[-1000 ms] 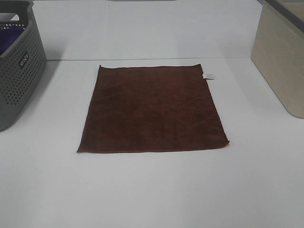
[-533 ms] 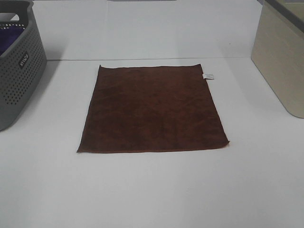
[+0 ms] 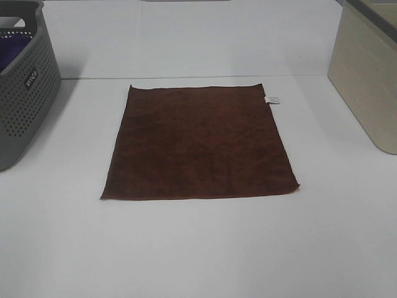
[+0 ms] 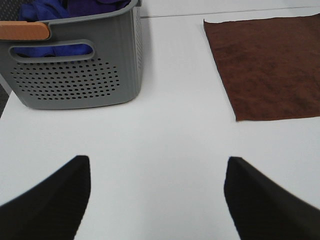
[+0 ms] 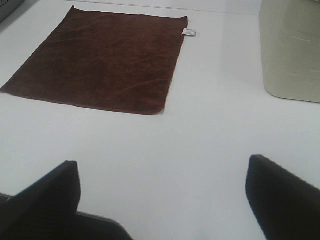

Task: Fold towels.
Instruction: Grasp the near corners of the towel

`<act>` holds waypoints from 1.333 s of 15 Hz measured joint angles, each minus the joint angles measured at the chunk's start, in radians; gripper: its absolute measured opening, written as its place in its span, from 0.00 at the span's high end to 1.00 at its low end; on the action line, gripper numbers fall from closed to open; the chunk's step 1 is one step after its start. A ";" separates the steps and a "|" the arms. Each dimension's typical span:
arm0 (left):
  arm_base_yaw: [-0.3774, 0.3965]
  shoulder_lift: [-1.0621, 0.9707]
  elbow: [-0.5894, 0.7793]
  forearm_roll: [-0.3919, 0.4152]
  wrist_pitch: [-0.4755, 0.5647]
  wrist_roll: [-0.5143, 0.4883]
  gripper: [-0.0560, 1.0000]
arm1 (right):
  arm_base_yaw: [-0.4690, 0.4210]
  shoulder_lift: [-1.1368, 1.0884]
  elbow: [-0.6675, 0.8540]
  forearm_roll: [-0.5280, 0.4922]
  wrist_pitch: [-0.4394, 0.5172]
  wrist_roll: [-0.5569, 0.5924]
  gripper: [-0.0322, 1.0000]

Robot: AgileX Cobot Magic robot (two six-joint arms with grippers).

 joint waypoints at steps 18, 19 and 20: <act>0.000 0.000 0.000 0.000 0.000 0.000 0.27 | 0.000 0.000 0.000 0.000 0.000 -0.001 0.15; 0.000 0.000 0.000 0.000 0.000 0.000 0.27 | 0.000 0.000 0.000 0.000 0.000 -0.001 0.15; 0.000 0.000 0.000 0.000 0.000 0.000 0.27 | 0.000 0.000 0.000 0.000 0.000 -0.001 0.15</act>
